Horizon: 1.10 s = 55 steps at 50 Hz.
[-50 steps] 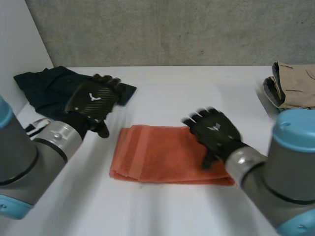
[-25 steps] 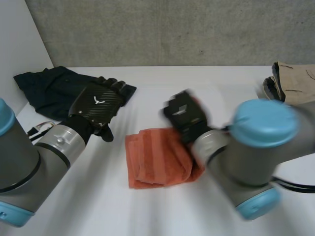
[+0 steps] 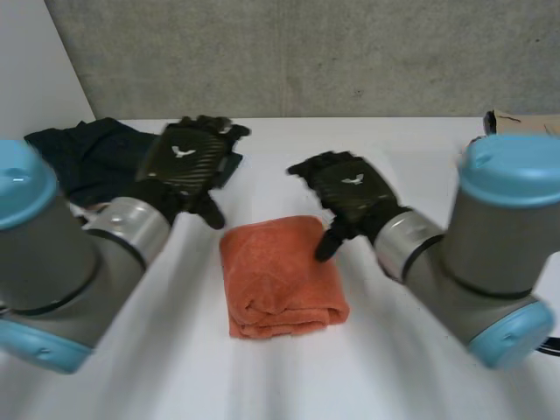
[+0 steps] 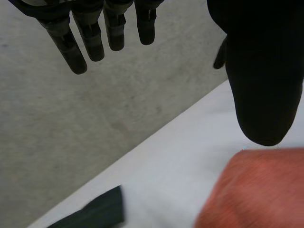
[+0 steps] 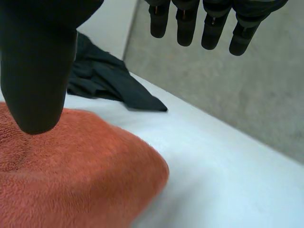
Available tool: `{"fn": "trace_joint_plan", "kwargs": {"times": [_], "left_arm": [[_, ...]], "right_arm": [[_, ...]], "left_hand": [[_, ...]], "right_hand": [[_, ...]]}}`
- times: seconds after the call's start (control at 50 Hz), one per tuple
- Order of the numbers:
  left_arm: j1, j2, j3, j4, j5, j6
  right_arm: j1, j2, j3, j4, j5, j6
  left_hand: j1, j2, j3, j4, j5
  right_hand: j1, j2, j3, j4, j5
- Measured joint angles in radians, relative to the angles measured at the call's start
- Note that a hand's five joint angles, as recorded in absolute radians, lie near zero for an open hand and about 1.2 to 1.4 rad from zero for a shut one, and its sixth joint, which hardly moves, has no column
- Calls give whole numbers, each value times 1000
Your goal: Fold the laundry.
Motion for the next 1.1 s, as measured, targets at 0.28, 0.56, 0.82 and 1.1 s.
{"fn": "trace_joint_plan", "kwargs": {"times": [0.28,0.56,0.82,1.1], "left_arm": [[-210,-344,197,-209,-335,-46],[-145,-330,135,-224,-323,-28],[-99,-179,355,-291,-63,-26],[-23,-191,502,-454,465,-35]], "right_arm": [[-38,230,-151,224,-28,-3],[-29,263,-173,208,61,-233],[93,39,204,-158,125,-251],[205,142,385,-489,124,-289]], "left_hand": [[0,-1,0,0,0],[0,0,0,0,0],[0,-1,0,0,0],[0,-1,0,0,0]], "right_hand": [[0,0,0,0,0],[-5,0,0,0,0],[-5,0,0,0,0],[-5,0,0,0,0]]}}
